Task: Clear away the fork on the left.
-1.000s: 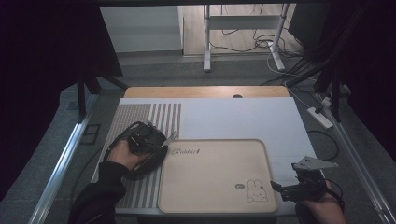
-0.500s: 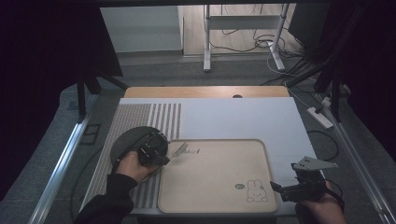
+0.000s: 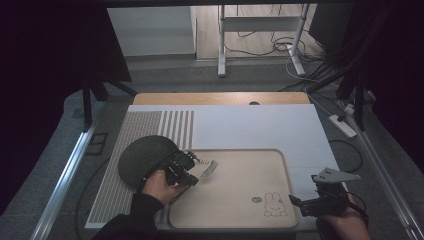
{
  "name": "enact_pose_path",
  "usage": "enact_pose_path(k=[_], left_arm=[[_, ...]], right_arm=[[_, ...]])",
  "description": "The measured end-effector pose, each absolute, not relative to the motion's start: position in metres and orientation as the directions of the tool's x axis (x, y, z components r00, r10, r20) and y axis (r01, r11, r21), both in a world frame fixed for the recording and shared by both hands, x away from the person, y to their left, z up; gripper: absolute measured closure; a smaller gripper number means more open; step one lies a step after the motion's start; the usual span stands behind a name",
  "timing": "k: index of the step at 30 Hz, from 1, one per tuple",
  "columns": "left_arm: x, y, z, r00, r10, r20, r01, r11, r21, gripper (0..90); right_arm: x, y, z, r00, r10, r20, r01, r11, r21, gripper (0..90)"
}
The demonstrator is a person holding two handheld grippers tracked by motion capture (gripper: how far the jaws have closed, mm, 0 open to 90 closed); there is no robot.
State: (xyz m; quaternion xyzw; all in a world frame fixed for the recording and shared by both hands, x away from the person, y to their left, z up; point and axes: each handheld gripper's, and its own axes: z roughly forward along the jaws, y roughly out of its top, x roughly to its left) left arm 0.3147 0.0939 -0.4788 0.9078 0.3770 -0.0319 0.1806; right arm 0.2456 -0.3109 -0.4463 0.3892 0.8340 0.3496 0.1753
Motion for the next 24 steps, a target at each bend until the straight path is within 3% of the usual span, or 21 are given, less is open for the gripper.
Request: enact_pose_path(k=[9, 15, 20, 24], left_arm=[[0.317, 0.077, -0.5, 0.731, 0.66, -0.174, 0.68, -0.681, 0.271, 85.6], [0.313, 0.079, -0.488, 0.776, 0.613, -0.149, 0.621, -0.699, 0.355, 76.1], [0.308, 0.068, -0.488, 0.814, 0.562, -0.143, 0.571, -0.733, 0.369, 88.3], [0.313, 0.063, -0.501, 0.806, 0.577, -0.132, 0.585, -0.742, 0.327, 89.1]], right_arm=[[0.245, -0.311, -0.446, -0.638, 0.77, -0.023, 0.525, 0.456, 0.719, 0.0], [0.245, -0.31, -0.446, -0.639, 0.769, -0.021, 0.526, 0.457, 0.717, 0.0], [0.245, -0.31, -0.447, -0.64, 0.768, -0.022, 0.527, 0.46, 0.715, 0.0], [0.245, -0.31, -0.447, -0.64, 0.768, -0.027, 0.525, 0.463, 0.714, 0.0]])
